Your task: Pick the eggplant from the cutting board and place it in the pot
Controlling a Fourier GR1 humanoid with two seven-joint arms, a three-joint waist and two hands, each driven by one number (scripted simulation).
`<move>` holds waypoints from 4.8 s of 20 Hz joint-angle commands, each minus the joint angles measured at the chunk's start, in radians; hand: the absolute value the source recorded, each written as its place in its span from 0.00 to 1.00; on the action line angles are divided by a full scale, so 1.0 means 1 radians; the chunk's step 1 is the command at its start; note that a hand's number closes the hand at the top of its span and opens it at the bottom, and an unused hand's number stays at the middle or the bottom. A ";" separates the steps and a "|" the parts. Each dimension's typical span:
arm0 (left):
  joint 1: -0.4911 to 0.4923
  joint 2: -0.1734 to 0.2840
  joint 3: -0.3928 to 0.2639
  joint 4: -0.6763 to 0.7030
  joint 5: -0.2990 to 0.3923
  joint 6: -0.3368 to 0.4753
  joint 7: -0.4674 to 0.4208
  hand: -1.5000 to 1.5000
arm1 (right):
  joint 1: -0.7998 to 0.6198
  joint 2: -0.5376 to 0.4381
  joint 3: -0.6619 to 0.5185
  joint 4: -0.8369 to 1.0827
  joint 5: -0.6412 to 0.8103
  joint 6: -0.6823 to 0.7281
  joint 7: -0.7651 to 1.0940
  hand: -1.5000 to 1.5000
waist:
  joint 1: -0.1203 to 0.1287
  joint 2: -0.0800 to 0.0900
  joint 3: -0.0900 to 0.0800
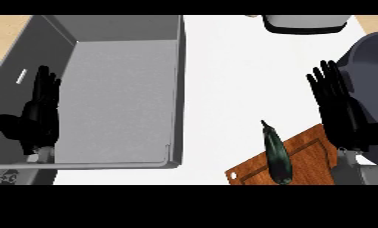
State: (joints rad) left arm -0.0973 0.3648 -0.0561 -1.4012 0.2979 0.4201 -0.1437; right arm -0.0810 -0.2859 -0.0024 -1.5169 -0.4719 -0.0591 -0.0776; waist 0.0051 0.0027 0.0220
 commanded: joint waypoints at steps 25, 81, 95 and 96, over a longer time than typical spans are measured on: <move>0.087 -0.110 -0.132 -0.161 -0.068 -0.098 -0.021 0.50 | 0.409 -0.472 0.380 -0.804 1.481 -0.010 0.419 0.00 | -0.044 -0.009 -0.032; 0.057 -0.300 -0.073 -0.124 -0.269 -0.178 0.006 0.50 | 0.082 -0.008 0.567 -0.194 1.973 0.295 0.704 1.00 | -0.008 -0.003 -0.022; 0.068 -0.291 -0.069 -0.170 -0.270 -0.196 0.025 0.50 | -0.386 0.270 0.155 0.298 1.669 0.079 0.625 1.00 | 0.012 0.002 -0.021; 0.028 -0.278 -0.025 -0.061 -0.241 -0.236 -0.040 0.50 | -0.425 0.248 0.176 0.246 1.698 0.127 0.642 1.00 | 0.003 0.002 -0.022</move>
State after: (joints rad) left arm -0.0242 0.0820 -0.1177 -1.5495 0.0436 0.2024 -0.1447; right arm -0.3902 -0.0388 0.2146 -1.3304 1.2060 0.1269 0.5745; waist 0.0194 0.0041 -0.0004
